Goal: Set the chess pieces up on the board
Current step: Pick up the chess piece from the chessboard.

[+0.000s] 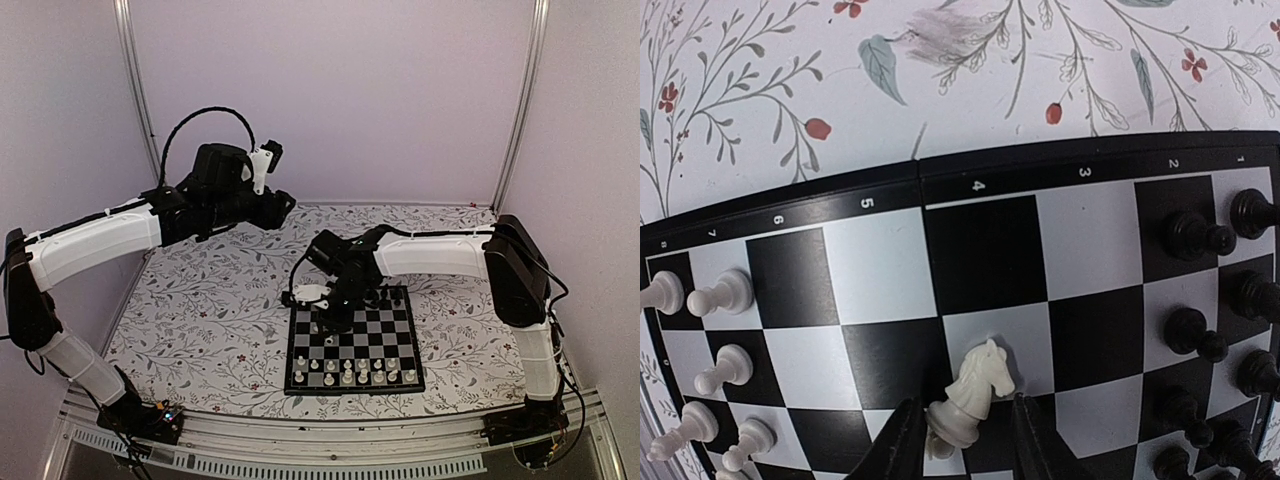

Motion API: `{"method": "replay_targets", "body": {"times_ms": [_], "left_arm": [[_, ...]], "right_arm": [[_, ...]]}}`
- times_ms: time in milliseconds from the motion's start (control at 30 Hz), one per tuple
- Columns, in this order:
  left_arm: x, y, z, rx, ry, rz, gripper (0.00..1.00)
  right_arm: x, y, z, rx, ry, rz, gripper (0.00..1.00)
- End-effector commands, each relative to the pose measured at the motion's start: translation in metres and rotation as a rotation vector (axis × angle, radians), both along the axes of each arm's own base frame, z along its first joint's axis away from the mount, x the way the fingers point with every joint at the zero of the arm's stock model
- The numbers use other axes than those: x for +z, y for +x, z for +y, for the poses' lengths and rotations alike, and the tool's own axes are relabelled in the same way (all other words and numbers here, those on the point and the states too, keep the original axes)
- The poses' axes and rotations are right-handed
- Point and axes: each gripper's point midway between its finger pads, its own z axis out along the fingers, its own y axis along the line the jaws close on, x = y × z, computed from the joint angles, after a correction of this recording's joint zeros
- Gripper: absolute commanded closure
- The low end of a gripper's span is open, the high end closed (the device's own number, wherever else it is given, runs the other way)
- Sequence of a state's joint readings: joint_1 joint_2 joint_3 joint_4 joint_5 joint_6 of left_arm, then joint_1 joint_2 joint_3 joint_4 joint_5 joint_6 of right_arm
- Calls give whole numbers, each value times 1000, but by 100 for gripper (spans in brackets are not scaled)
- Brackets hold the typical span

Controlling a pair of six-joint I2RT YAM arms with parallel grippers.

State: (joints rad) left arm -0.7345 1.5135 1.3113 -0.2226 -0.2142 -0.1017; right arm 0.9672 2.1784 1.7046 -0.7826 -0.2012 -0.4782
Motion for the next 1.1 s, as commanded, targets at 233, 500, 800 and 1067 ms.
{"method": "replay_targets", "body": {"times_ms": [233, 500, 800, 1067], "left_arm": [[6, 1, 5, -1, -16, -4, 36], [1, 2, 3, -1, -9, 5, 36], [-4, 4, 10, 58, -34, 48, 32], [-43, -33, -12, -59, -408, 397, 36]], "right_arm": [[-1, 7, -12, -43, -18, -43, 68], [-3, 8, -9, -42, -9, -40, 76], [45, 4, -13, -22, 93, -88, 79], [101, -9, -31, 51, 266, -231, 80]]}}
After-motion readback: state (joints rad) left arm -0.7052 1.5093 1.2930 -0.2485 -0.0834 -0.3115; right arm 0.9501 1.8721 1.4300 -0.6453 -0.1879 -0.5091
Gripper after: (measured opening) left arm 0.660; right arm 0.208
